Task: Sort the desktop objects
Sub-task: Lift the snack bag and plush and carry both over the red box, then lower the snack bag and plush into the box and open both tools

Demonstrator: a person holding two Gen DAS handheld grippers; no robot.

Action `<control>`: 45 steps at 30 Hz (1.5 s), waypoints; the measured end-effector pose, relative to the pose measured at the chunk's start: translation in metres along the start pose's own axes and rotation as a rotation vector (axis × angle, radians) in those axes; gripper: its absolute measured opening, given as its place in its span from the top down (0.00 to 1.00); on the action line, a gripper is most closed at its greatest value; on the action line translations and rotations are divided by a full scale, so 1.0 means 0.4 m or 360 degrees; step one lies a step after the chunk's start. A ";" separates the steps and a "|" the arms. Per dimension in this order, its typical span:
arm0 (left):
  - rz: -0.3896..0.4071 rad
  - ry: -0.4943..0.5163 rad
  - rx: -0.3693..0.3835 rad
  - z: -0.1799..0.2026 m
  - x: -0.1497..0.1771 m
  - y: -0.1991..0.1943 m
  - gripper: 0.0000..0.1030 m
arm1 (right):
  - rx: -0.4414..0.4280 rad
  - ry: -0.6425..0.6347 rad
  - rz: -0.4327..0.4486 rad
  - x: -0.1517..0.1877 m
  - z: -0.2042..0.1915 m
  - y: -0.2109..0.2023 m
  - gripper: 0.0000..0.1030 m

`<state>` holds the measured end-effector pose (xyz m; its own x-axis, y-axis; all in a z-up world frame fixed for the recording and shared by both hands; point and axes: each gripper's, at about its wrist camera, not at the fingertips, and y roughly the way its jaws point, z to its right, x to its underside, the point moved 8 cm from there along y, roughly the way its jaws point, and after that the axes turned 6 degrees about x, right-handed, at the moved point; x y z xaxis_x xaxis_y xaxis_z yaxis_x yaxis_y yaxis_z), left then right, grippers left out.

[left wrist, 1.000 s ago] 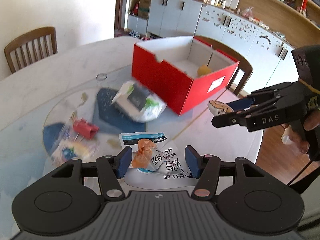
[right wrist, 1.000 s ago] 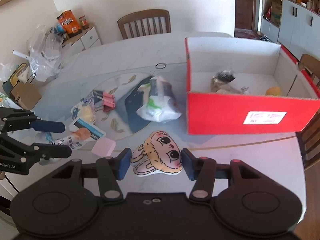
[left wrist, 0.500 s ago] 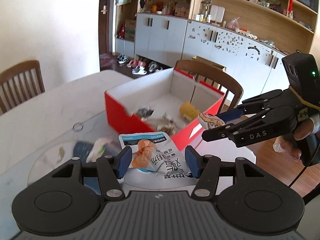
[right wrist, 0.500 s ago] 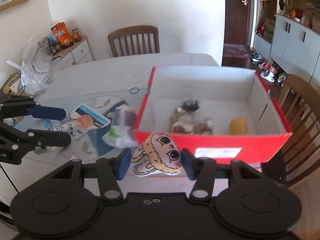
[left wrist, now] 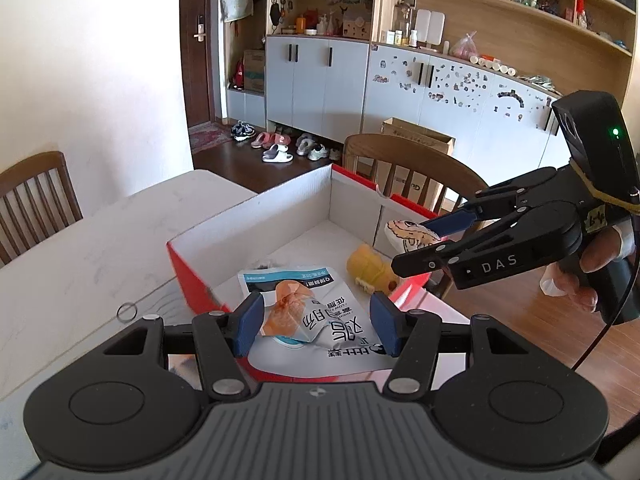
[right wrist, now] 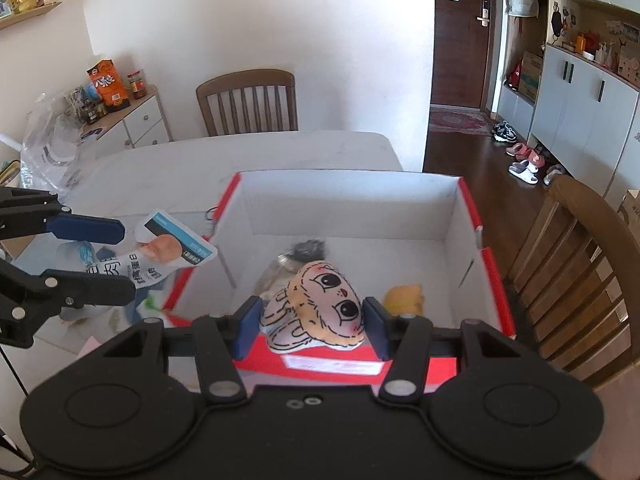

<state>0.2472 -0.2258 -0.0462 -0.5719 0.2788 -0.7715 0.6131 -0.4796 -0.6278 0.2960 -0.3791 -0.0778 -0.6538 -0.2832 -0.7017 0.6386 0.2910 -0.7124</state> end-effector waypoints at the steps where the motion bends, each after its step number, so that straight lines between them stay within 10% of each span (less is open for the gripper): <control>1: -0.0004 0.0005 -0.0007 0.000 -0.007 0.011 0.44 | 0.0003 -0.0002 -0.0001 -0.004 0.008 0.007 0.48; 45: -0.0505 -0.0118 -0.0100 -0.074 0.016 0.404 0.44 | 0.0066 0.0073 -0.0499 -0.044 0.143 0.429 0.47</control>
<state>0.3587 -0.2769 -0.1558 -0.7763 0.3436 -0.5285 0.4294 -0.3256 -0.8424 0.4403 -0.3765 -0.1884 -0.8385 -0.3112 -0.4474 0.4186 0.1580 -0.8943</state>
